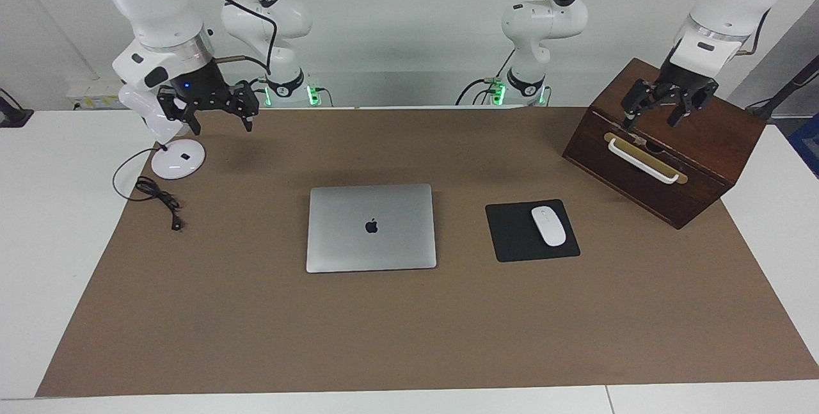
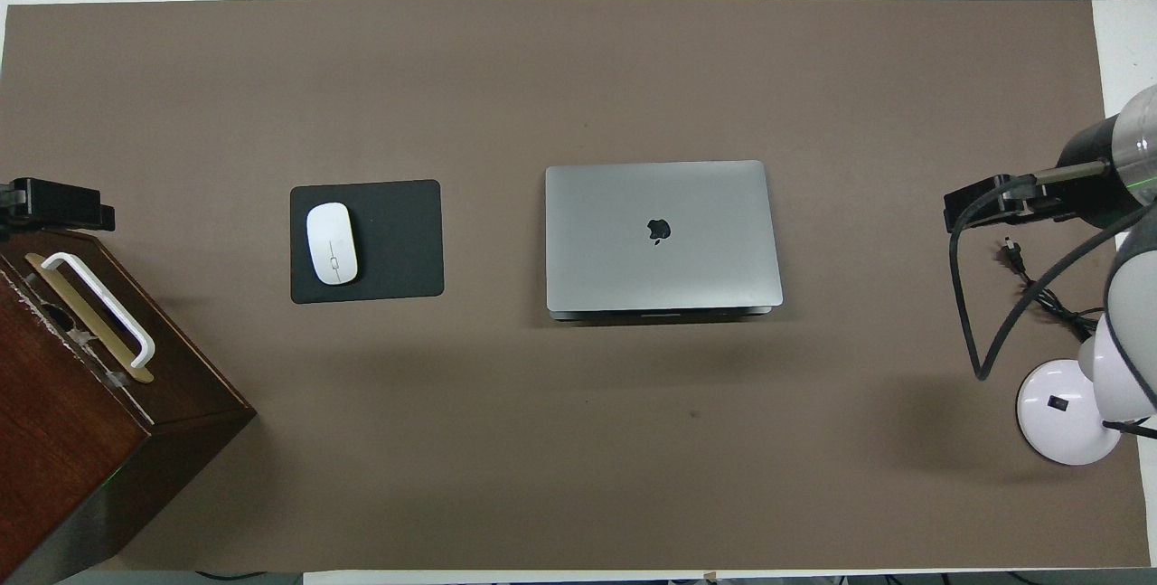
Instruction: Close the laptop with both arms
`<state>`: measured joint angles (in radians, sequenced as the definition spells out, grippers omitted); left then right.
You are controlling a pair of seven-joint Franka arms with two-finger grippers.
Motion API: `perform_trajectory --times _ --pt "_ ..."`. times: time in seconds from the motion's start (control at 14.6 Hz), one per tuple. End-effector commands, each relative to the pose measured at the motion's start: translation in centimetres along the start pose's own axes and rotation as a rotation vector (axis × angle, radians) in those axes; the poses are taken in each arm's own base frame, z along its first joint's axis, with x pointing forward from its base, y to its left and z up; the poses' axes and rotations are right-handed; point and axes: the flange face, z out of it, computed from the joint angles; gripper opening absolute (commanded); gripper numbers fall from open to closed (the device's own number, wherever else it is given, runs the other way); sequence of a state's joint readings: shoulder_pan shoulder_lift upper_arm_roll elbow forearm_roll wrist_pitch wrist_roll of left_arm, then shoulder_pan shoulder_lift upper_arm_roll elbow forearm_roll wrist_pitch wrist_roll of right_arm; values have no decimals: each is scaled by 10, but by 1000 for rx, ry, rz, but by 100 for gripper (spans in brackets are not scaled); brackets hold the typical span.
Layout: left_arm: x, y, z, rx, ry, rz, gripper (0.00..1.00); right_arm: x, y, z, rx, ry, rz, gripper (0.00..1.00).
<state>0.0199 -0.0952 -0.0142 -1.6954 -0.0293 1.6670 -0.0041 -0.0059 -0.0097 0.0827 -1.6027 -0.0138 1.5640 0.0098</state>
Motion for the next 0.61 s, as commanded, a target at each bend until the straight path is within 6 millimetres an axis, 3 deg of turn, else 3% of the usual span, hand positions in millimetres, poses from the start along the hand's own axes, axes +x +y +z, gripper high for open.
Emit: perform_trajectory --times 0.0,0.41,0.55 --pt "-2 -3 1 16 1 -15 100 -1 11 1 16 -13 7 100" --pt "-3 -3 0 16 2 -15 100 -3 58 1 18 -10 97 100" --pt "-3 -2 0 16 2 -13 100 -3 65 1 18 -4 110 100"
